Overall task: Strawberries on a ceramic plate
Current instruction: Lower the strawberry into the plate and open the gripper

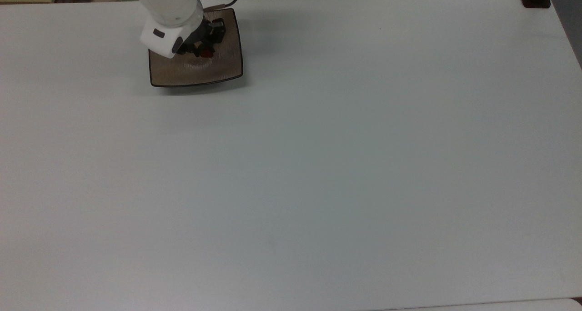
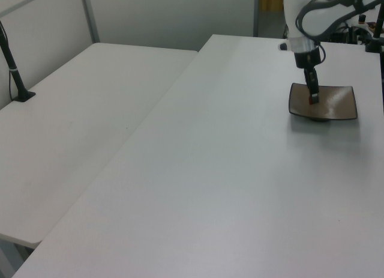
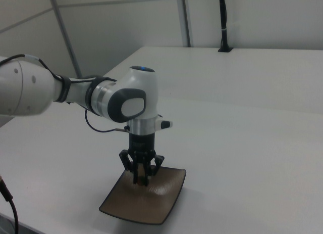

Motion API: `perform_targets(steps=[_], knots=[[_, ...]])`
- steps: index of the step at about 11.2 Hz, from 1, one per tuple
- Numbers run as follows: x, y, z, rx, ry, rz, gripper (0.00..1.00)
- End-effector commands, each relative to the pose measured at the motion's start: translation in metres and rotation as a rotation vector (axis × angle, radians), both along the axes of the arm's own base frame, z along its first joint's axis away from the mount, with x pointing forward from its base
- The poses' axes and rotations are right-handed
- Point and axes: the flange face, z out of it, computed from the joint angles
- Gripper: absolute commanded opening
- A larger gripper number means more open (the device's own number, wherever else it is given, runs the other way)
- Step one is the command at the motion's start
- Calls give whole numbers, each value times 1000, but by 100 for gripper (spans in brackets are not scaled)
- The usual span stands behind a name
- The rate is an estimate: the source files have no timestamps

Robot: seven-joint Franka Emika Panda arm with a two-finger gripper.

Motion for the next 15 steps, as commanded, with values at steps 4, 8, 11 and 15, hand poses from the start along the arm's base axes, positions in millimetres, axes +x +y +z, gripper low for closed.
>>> perform_targets(steps=[4,8,11,15], knots=[[-12,-16,-29,11,15,33,73],[-7,-19,-3,12,-11,-9,100],[18,-7,85,-5,-56,-98,100],[26,50,213,-26,-180,-186,100]])
